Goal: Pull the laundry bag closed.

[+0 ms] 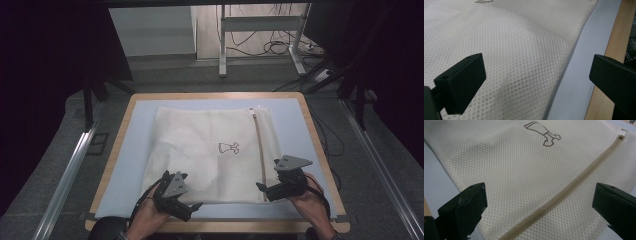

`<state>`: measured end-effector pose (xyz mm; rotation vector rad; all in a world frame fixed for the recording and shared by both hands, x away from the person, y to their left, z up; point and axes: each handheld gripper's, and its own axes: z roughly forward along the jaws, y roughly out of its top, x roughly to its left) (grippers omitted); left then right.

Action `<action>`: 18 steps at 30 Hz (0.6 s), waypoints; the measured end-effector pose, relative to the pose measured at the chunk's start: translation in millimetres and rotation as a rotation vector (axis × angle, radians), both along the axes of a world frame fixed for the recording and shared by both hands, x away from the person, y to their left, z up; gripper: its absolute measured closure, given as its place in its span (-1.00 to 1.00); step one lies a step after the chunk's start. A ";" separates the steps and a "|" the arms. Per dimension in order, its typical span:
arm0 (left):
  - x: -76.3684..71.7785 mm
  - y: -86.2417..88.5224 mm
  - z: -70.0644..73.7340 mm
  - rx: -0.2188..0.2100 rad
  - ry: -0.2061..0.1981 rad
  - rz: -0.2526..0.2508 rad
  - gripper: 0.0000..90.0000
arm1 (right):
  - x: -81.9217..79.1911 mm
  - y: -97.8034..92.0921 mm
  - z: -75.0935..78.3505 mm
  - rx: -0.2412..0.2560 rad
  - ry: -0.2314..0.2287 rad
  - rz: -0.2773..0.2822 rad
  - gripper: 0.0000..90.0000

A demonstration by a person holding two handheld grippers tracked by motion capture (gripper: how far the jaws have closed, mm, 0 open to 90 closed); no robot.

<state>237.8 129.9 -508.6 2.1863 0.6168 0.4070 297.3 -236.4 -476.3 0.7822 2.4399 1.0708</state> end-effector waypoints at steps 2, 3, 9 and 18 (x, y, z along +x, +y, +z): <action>-1.4 4.8 0.8 -0.004 -0.003 0.010 -0.99 | -2.8 -1.2 0.6 0.003 -0.001 0.000 -1.00; -2.0 7.5 1.1 -0.006 -0.005 0.016 -0.99 | -4.5 -1.9 0.9 0.005 -0.003 0.000 -1.00; -5.9 22.9 2.4 -0.017 -0.010 0.049 -0.98 | -12.8 -6.8 0.8 0.002 -0.001 -0.011 -1.00; -12.6 37.9 0.9 -0.011 -0.007 0.083 -0.98 | -23.2 -16.6 -0.9 -0.012 -0.005 -0.033 -1.00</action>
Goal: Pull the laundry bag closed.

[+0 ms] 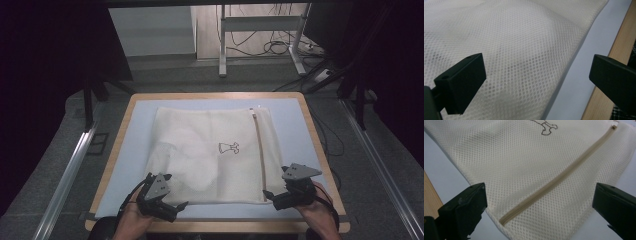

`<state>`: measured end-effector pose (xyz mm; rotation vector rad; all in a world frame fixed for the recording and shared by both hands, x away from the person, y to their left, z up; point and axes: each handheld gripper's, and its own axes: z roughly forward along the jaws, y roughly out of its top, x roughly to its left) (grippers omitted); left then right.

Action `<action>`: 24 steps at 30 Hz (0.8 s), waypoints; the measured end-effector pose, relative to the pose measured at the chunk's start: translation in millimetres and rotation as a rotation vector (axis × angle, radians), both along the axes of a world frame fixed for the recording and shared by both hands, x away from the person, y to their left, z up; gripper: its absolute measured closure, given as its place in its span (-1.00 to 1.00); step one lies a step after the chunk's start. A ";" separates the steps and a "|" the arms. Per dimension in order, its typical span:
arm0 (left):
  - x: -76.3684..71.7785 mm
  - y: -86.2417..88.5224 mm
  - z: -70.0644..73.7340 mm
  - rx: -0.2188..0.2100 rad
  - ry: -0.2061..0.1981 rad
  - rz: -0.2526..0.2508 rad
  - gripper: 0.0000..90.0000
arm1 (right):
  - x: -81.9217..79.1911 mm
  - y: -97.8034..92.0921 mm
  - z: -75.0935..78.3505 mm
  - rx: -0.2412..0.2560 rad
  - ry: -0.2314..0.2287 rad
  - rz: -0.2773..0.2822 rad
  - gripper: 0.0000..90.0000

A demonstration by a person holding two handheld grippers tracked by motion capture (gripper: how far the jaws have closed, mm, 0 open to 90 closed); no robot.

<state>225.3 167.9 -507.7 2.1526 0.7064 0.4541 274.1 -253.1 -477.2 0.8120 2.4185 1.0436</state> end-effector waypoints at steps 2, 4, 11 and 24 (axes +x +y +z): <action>-1.3 3.5 -0.1 0.001 -0.002 0.009 -0.98 | -2.7 -3.2 -0.5 -0.004 -0.001 -0.007 -1.00; -2.7 7.6 0.2 -0.005 -0.003 0.020 -0.98 | -5.1 -5.7 -0.7 -0.002 -0.001 -0.012 -1.00; -8.4 21.8 0.1 -0.027 -0.003 0.055 -0.98 | -15.5 -15.1 -1.5 0.013 0.005 -0.030 -1.00; -17.8 41.0 -5.4 -0.065 0.019 0.106 -0.99 | -30.9 -27.6 -5.8 0.027 0.036 -0.046 -1.00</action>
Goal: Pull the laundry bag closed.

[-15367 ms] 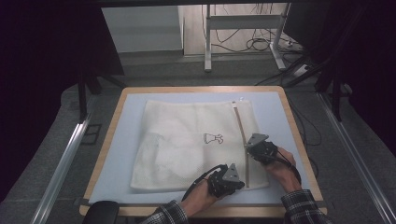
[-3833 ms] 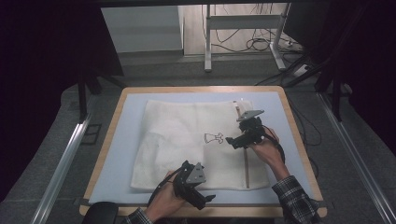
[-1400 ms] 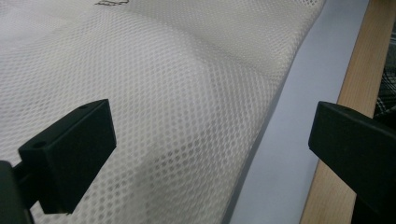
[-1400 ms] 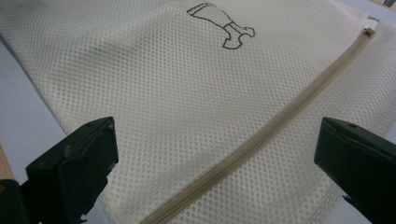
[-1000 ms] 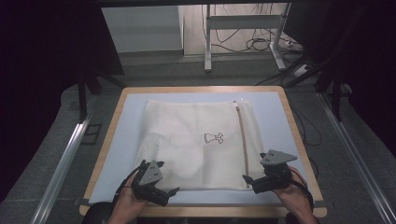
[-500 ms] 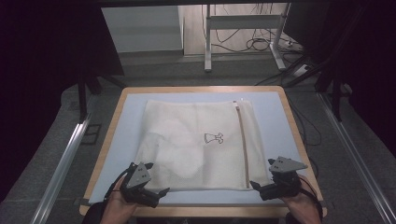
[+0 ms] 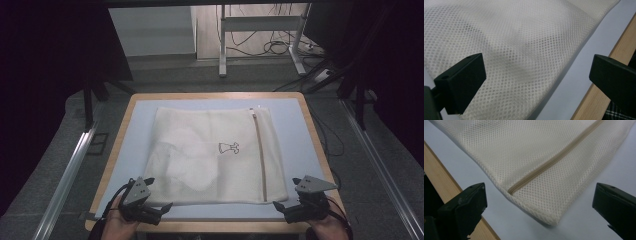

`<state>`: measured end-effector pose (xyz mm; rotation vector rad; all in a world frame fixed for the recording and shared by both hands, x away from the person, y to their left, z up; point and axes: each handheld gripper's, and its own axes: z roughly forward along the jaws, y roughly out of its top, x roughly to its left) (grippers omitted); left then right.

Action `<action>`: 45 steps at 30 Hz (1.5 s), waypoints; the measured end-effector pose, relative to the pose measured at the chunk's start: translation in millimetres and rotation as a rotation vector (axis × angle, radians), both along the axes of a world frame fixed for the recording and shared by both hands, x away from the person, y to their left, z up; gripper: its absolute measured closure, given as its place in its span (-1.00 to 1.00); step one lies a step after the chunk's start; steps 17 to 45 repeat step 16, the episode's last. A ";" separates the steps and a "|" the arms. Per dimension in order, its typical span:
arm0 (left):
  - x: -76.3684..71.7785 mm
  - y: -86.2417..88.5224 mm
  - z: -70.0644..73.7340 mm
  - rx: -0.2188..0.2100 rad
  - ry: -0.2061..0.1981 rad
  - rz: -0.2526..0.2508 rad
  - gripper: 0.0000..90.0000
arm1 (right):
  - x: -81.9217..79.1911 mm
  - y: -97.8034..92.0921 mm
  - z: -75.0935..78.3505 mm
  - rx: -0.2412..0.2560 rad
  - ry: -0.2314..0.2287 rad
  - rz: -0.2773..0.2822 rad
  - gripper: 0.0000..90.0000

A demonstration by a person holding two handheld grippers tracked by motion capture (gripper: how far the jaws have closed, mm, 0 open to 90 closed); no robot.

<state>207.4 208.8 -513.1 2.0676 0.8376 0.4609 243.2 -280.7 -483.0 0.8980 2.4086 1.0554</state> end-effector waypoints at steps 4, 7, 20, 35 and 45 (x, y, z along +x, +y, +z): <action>-1.7 4.5 -1.2 -0.006 0.008 0.019 -0.99 | -1.1 -2.7 -2.6 0.006 0.025 -0.003 -1.00; -3.0 8.5 -1.2 -0.025 0.010 0.029 -1.00 | -1.3 -4.3 -5.6 0.003 0.044 -0.004 -1.00; -3.2 8.1 -1.2 -0.018 0.011 0.031 -0.99 | -0.5 -5.8 -8.0 0.001 0.066 -0.003 -1.00; -3.2 8.1 -1.2 -0.018 0.011 0.031 -0.99 | -0.5 -5.8 -8.0 0.001 0.066 -0.003 -1.00; -3.2 8.1 -1.2 -0.018 0.011 0.031 -0.99 | -0.5 -5.8 -8.0 0.001 0.066 -0.003 -1.00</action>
